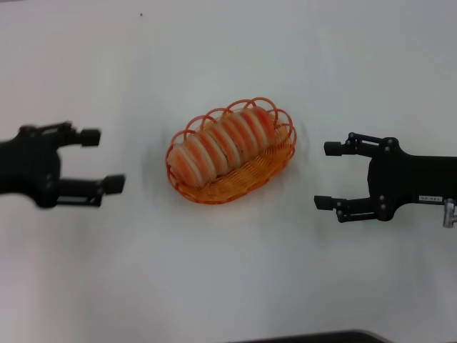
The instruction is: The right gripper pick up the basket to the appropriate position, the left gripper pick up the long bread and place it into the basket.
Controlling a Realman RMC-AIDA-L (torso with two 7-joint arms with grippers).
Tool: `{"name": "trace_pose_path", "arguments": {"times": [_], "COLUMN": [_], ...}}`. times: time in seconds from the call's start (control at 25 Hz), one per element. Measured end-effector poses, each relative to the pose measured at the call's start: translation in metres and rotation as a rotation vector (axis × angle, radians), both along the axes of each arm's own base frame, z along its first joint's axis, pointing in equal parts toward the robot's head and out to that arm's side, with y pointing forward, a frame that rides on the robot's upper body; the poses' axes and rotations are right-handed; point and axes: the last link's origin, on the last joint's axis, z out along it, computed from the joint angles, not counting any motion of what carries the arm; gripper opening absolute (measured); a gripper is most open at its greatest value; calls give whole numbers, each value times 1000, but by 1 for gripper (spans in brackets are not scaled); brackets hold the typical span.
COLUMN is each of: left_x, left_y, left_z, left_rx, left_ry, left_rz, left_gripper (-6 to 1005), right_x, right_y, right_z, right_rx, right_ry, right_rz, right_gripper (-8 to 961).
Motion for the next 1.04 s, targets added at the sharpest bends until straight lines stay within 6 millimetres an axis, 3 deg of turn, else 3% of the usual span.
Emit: {"name": "trace_pose_path", "arguments": {"times": [0.12,0.36,0.6,1.04], "left_x": [-29,-64,-74,-73], "left_y": [-27,-55,-62,-59], "left_z": [-3,-20,-31,-33], "left_rx": [21,33,61,59], "left_ry": [-49,-95,-125,-124], "left_rz": [24,108,112,110], "left_gripper": [940,944,940,940], "right_x": [-1,0,3,8], "right_y": [3,5,8,7], "right_z": [1,2,1,1], "right_rx": [6,13,24,37], "right_ry": [-2,-11,-34,-48], "right_rz": [2,3,-11,-33], "right_gripper": [931,931,931,931]}}
